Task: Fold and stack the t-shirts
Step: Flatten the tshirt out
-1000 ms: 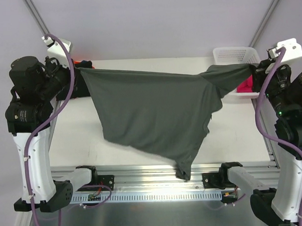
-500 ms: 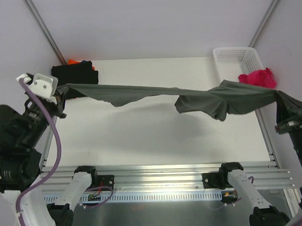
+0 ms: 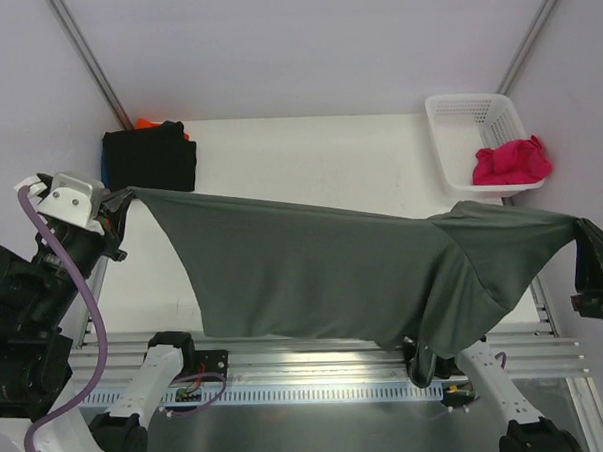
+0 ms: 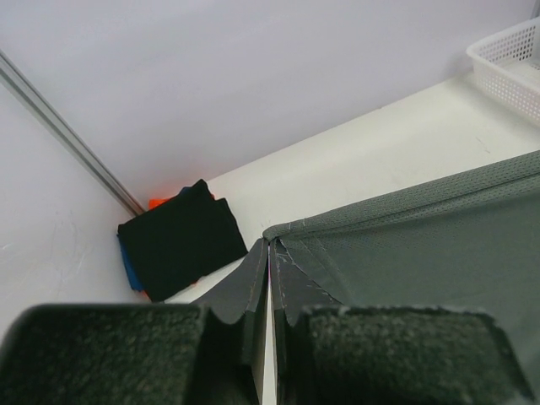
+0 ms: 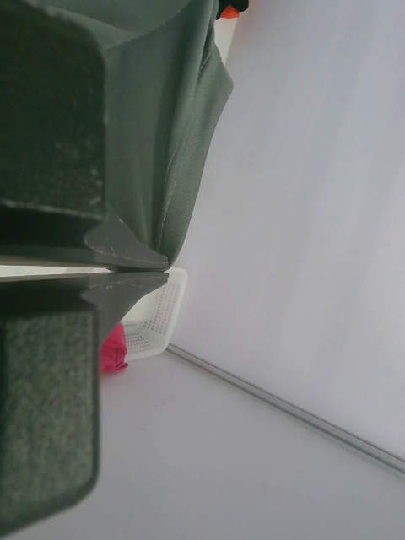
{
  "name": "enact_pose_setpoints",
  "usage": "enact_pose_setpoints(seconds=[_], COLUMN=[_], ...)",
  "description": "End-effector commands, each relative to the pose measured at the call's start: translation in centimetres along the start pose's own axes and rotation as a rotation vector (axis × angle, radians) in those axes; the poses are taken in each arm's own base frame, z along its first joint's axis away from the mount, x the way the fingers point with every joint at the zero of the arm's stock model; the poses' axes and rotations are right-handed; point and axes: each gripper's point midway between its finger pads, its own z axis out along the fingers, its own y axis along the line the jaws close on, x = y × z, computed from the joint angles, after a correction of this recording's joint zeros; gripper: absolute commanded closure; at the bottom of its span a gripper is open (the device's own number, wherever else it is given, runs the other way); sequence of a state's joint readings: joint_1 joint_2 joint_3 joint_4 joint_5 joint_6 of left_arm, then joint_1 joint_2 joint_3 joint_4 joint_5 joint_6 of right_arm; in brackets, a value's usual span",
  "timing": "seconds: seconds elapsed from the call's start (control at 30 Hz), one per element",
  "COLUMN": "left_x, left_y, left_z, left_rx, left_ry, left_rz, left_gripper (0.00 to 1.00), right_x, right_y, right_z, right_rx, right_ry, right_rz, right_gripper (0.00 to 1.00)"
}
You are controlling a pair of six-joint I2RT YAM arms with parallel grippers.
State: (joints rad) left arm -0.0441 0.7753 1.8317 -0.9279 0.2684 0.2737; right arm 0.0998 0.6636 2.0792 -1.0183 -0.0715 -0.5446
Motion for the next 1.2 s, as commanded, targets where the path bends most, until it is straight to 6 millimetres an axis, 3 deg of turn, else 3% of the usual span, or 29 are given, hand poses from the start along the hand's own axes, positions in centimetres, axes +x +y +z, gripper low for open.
enact_pose_setpoints(seconds=[0.0, 0.03, 0.1, 0.13, 0.17, 0.23, 0.27, 0.3, 0.33, 0.4, 0.43, 0.5, 0.53, 0.57, 0.6, 0.63, 0.7, 0.73, 0.77, 0.8, 0.83, 0.9, 0.93, 1.03, 1.17], left_x=[0.9, 2.3, 3.8, 4.5, 6.6, 8.6, 11.2, 12.3, 14.7, 17.1, 19.5, 20.8, 23.0, 23.8, 24.4, 26.1, 27.6, 30.0, 29.4, 31.0, 30.3, 31.9, 31.3, 32.6, 34.1], left_y=[1.8, 2.0, 2.0, 2.2, 2.1, 2.1, 1.7, 1.6, 1.5, 1.7, 1.7, 2.4, 2.7, 2.9, 3.2, 3.4, 4.1, 4.0, 4.7, 4.8, 5.4, 5.5, 6.0, 6.0, 5.6], left_z=[2.2, 3.6, 5.1, 6.4, 7.7, 10.5, 11.8, 12.8, 14.8, 16.9, 18.5, 20.9, 22.8, 24.0, 25.2, 27.2, 29.4, 30.8, 32.0, 33.2, 34.1, 35.5, 36.3, 37.3, 37.2], left_rx=[-0.056, -0.045, -0.026, -0.02, 0.0, 0.026, 0.049, 0.058, 0.079, 0.078, 0.087, 0.082, 0.089, 0.091, 0.092, 0.105, 0.1, 0.114, 0.101, 0.102, 0.092, 0.089, 0.077, 0.086, 0.093], left_ry=[0.061, 0.107, 0.15, 0.169, 0.217, 0.255, 0.31, 0.329, 0.379, 0.425, 0.48, 0.489, 0.535, 0.548, 0.551, 0.587, 0.611, 0.659, 0.639, 0.662, 0.639, 0.657, 0.638, 0.651, 0.683], left_rz=[0.025, 0.016, 0.023, 0.024, 0.026, 0.016, -0.009, -0.023, -0.044, -0.061, -0.073, -0.054, -0.057, -0.055, -0.057, -0.066, -0.07, -0.083, -0.076, -0.083, -0.075, -0.08, -0.074, -0.075, -0.077], left_gripper=[1.0, 1.0, 1.0, 1.0, 1.0, 1.0, 1.0, 1.0, 1.0, 1.0, 1.0, 1.0, 1.0, 1.0, 1.0, 1.0, 1.0, 1.0, 1.0, 1.0, 1.0, 1.0, 1.0, 1.0, 1.0], right_x=[0.9, 2.5, 3.6, 6.0, 7.3, 9.2, 12.4, 14.2, 15.7, 20.5, 22.1, 26.2, 27.5, 28.6, 31.1, 32.0, 33.9, 35.7, 36.1, 36.4, 37.3, 38.1, 38.6, 39.6, 41.3], right_y=[-1.9, -1.2, -0.1, 0.8, 1.7, 2.8, 3.6, 4.2, 4.9, 6.3, 6.7, 7.6, 7.8, 7.8, 8.3, 8.3, 8.6, 8.9, 8.9, 8.9, 8.9, 8.9, 8.9, 9.0, 9.8], right_z=[3.4, 5.0, 7.3, 9.1, 10.6, 13.2, 15.6, 16.8, 17.8, 20.8, 21.9, 24.7, 25.6, 26.4, 28.1, 28.9, 30.7, 32.2, 33.0, 33.8, 35.4, 36.6, 37.4, 38.0, 36.9], right_rx=[0.072, 0.036, -0.018, -0.053, -0.095, -0.139, -0.16, -0.18, -0.205, -0.241, -0.241, -0.262, -0.264, -0.26, -0.269, -0.268, -0.27, -0.277, -0.274, -0.274, -0.274, -0.27, -0.269, -0.266, -0.286], right_ry=[0.02, 0.058, 0.068, 0.122, 0.147, 0.166, 0.23, 0.267, 0.294, 0.392, 0.425, 0.51, 0.537, 0.561, 0.609, 0.624, 0.648, 0.68, 0.685, 0.689, 0.696, 0.705, 0.709, 0.718, 0.761], right_rz=[-0.049, -0.05, -0.058, -0.056, -0.052, -0.06, -0.054, -0.051, -0.048, -0.033, -0.021, -0.006, -0.006, 0.001, 0.009, 0.014, 0.016, 0.017, 0.02, 0.018, 0.017, 0.009, 0.005, 0.006, 0.018], right_gripper=[0.99, 0.99, 0.99, 0.99, 0.99, 0.99, 0.99, 0.99, 0.99, 0.99, 0.99, 0.99, 0.99, 0.99, 0.99, 0.99, 1.0, 0.99, 0.99, 1.0, 1.0, 0.99, 1.0, 0.99, 0.99])
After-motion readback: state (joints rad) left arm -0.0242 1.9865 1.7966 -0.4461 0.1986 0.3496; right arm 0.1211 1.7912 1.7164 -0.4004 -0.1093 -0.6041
